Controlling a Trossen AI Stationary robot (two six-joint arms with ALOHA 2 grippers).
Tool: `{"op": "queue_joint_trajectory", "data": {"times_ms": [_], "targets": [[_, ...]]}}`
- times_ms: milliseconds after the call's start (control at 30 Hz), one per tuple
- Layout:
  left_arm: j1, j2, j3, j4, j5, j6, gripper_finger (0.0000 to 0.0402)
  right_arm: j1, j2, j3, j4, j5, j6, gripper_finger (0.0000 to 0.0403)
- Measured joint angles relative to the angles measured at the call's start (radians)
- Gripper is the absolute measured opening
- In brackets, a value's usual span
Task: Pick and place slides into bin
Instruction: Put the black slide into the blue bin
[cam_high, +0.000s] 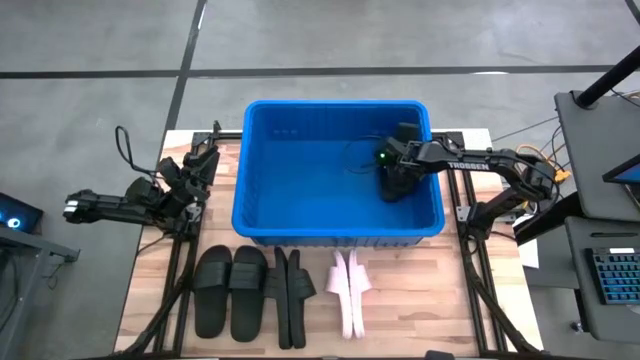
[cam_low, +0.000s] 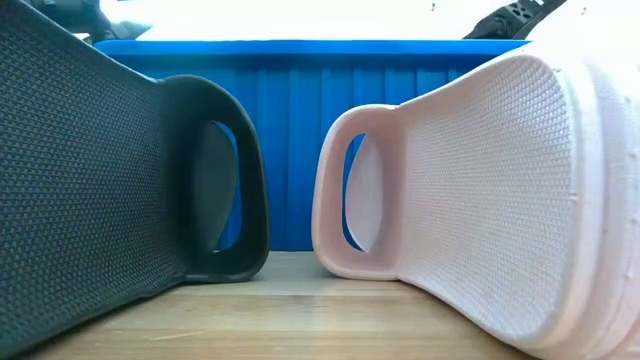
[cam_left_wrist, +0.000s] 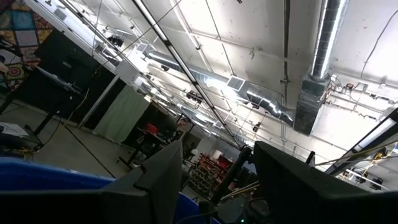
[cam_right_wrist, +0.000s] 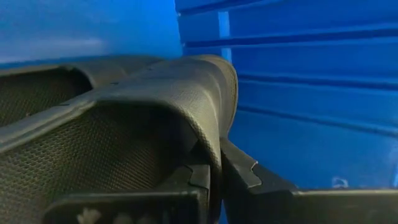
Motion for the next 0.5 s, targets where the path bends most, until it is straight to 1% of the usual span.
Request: {"op": "queue_joint_trajectory", "data": {"times_ms": [100,267,367,500], "targets": [[0.0,0.0,0.0,0.0,-0.001,0.0,0.0184,-0.005,0.0,-0.001,0.004,-0.012,0.044,0.0017],[0.0,0.0,0.0,0.0,-0.002,0.0,0.0184,-0.01,0.0,0.0,0.001,-0.027,0.048,0.0043],[0.0,0.0,0.0,0.0,-0.002,-0.002,0.0184,-0.011,0.0,0.014,-0.018,-0.045,0.048,0.0068],[0.0,0.0,0.0,0.0,-0.003,-0.004,0.0184,-0.011,0.0,0.038,-0.025,-0.09,0.048,0.0115]]}}
